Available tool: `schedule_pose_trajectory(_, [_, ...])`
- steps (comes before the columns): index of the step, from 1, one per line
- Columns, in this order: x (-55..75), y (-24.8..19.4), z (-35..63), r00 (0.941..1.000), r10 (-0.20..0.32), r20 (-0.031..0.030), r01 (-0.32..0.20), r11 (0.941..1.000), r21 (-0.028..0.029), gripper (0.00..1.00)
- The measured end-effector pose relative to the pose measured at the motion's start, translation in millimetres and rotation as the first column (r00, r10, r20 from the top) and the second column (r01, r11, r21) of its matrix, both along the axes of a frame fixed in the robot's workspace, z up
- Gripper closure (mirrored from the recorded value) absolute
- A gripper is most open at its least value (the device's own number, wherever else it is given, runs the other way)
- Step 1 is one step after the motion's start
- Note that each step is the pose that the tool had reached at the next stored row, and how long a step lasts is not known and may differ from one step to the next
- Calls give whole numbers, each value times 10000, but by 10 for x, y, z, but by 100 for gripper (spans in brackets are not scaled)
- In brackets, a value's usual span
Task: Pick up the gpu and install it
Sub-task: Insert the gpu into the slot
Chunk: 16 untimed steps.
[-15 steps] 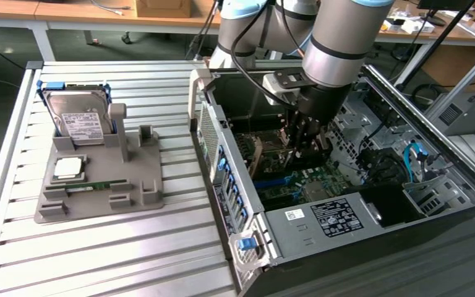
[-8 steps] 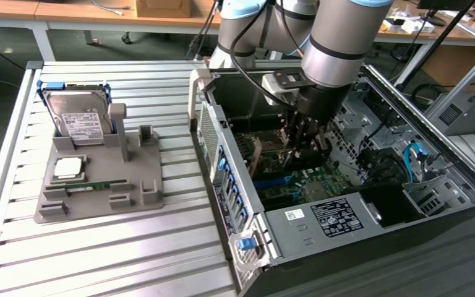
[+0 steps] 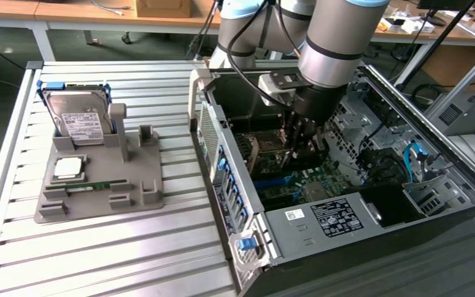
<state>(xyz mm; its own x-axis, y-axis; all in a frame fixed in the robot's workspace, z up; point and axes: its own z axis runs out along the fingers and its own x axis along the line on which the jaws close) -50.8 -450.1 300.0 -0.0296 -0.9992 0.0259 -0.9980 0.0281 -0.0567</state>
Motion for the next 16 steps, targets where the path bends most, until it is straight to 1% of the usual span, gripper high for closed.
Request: schedule_pose_trajectory(16, [-78, 0, -42, 10000, 0, 1, 0, 10000, 2, 73])
